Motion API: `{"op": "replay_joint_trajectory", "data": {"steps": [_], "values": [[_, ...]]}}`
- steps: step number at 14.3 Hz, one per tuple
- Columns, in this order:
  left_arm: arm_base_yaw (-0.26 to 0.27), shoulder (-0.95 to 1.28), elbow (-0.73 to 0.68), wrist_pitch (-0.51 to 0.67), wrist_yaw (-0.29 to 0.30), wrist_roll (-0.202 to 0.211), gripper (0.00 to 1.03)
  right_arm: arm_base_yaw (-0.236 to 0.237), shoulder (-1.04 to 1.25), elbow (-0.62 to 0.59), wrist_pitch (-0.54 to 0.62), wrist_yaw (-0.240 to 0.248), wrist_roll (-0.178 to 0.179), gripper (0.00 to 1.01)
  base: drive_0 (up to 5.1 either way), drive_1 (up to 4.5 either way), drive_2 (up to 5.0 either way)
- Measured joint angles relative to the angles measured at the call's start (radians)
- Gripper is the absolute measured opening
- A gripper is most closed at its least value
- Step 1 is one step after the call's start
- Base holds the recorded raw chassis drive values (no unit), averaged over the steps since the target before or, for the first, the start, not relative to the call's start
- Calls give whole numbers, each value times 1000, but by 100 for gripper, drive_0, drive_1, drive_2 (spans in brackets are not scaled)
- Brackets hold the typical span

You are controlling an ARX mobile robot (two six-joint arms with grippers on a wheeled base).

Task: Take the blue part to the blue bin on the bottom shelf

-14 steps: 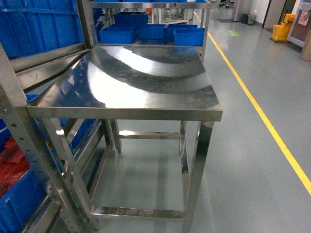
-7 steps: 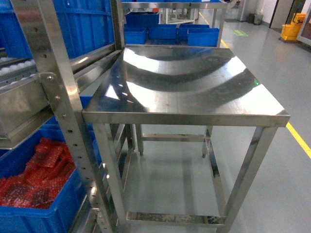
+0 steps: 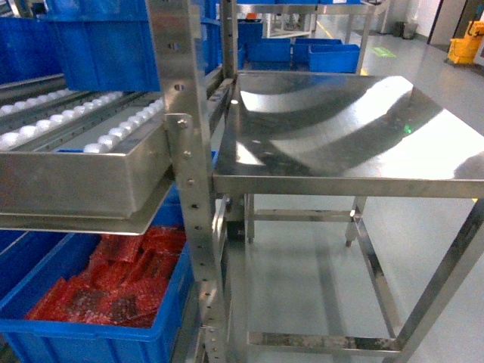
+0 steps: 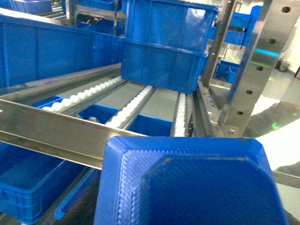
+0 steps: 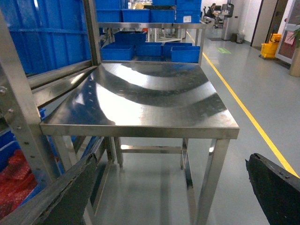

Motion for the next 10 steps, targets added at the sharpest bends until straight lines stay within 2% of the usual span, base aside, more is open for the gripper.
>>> {"op": "replay_joint_trajectory", "data": {"steps": [10], "values": [[0,1,0,-1,0,0,43,0,0,0,-2,0,0,98,-507,233,233]]}}
